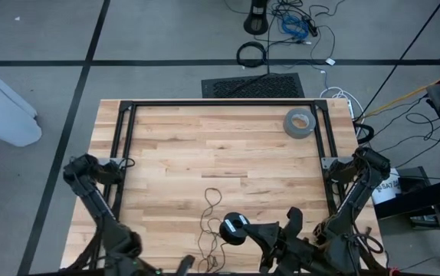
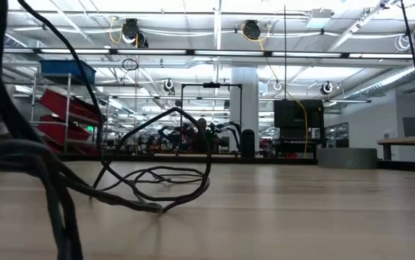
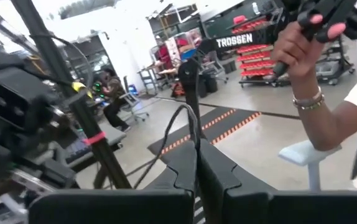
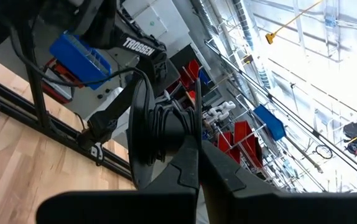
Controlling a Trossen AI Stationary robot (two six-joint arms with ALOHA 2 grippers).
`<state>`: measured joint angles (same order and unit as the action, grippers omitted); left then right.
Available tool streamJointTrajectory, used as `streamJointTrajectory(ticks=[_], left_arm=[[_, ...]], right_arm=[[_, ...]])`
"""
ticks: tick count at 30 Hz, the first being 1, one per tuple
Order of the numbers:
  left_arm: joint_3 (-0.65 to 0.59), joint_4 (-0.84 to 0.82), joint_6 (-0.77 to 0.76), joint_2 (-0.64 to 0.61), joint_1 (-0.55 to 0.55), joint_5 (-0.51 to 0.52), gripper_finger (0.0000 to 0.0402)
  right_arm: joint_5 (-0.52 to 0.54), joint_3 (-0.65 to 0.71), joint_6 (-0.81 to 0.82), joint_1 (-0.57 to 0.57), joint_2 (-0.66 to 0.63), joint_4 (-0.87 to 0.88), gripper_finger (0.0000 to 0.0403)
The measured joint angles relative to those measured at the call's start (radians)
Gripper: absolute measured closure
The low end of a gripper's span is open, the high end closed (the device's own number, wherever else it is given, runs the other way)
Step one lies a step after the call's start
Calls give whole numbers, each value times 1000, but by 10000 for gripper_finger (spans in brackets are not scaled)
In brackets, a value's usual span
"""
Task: Coil cords
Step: Uncoil the black wire from the spool
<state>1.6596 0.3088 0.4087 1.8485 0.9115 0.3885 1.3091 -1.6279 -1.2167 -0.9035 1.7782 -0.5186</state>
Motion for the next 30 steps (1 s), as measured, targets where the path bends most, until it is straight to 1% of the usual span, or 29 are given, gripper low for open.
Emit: streamJointTrajectory(ticks=[4,11,13,19,25,30], left_arm=[[0,9,-69,20,-40,-104,391],[0,101,-186,57,-89,-356,391],[0,120,-193,65,-94,-394,392],[0,93,-194,64,-109,-405,392],[0,39,-195,64,-124,-394,392],[0,6,-195,63,-135,-384,392]], right_arm=[[0,0,-8,0,0,0,403],[0,0,-28,1,0,0,403],[0,0,-39,6,0,0,403],[-1,0,-72,71,0,0,403],[-25,0,-147,187,-9,-11,403],[-29,0,-160,276,-59,-15,403]])
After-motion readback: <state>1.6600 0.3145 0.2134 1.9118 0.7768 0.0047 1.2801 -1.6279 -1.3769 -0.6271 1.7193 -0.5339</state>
